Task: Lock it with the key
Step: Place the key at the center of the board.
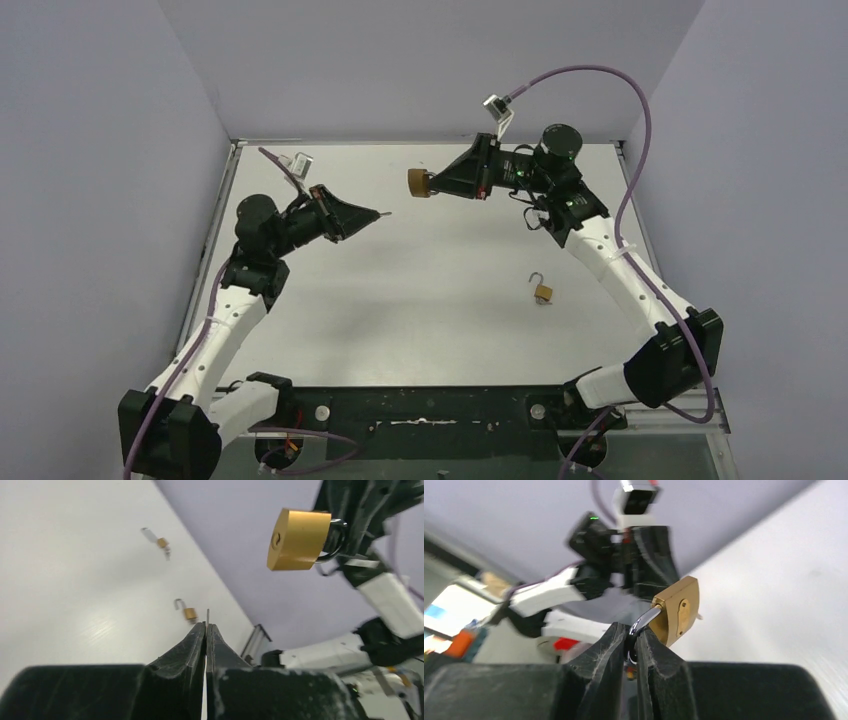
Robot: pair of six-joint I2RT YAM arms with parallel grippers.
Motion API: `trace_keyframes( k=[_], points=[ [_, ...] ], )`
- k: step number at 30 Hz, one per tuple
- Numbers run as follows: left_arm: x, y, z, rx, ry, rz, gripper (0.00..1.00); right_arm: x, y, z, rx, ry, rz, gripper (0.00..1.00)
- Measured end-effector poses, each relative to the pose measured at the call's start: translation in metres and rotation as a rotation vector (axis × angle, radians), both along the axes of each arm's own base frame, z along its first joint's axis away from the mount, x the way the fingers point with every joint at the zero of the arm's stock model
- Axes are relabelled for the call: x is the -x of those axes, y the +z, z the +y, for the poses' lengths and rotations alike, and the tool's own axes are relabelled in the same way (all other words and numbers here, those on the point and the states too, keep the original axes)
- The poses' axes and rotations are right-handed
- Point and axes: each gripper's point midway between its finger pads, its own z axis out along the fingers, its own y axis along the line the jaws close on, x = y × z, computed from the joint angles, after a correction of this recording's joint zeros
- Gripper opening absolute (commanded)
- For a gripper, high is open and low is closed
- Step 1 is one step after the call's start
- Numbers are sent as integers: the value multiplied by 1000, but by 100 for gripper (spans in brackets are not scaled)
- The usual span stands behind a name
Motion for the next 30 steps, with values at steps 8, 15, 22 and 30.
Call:
trace_keyframes(
  k=[8, 15, 22, 30],
  points=[
    [-22, -106, 26, -488, 276, 230, 0, -54, -115, 24, 453, -215, 93, 0],
    [-51, -167, 38, -799, 339, 418, 0, -110, -230, 42, 785, -271, 271, 0],
    [-119, -182, 18, -909, 348, 483, 0, -172, -286, 53, 874, -334, 335, 0],
    [-169, -229, -7, -971, 313, 565, 0, -222, -311, 47, 862, -431, 387, 0]
  ],
)
